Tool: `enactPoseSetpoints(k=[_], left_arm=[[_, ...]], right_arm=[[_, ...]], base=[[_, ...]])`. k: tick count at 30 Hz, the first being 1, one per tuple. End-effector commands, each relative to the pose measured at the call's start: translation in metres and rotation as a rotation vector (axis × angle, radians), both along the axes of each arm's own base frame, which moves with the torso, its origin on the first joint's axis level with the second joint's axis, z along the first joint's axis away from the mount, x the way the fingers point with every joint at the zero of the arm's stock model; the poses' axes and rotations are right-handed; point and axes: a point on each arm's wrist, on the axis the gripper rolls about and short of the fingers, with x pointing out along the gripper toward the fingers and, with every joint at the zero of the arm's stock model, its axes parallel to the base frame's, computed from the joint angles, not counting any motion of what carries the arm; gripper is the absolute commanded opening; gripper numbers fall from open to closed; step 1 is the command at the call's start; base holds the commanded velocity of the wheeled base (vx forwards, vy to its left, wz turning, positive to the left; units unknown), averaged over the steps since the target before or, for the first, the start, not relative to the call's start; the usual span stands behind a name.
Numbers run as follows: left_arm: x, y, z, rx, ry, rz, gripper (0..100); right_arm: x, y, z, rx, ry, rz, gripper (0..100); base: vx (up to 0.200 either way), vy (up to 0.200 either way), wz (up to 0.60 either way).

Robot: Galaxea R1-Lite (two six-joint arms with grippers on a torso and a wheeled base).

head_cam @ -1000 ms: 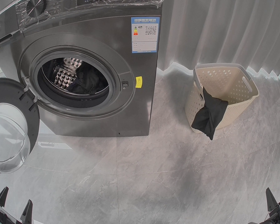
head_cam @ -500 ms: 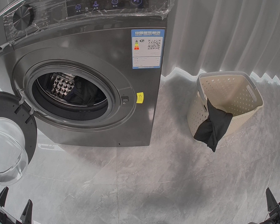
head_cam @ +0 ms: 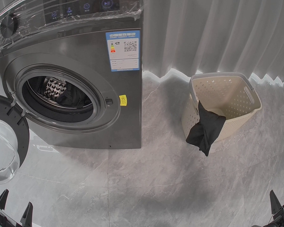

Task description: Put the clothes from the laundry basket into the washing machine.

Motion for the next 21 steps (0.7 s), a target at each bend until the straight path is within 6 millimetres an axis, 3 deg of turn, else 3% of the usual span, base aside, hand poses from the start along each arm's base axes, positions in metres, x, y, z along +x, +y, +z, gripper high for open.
enactPoseSetpoints(k=[1,13,21], left_arm=[[0.0002,0.0000,-0.0044,0.000,0.004,-0.001,100],[0.0001,0.0000,-0.0039,0.005,0.002,-0.001,100],[0.0002,0.0000,-0.0042,0.002,0.002,-0.001,100]], right_arm=[[0.0002,0.0000,-0.0048,0.000,0.003,0.001,100],[0.0002,0.0000,-0.0048,0.000,0.003,0.001,100],[0.0002,0.0000,-0.0048,0.000,0.003,0.001,100]], base=[[0.000,-0.200,0.00],[0.000,-0.200,0.00],[0.000,0.000,0.00]])
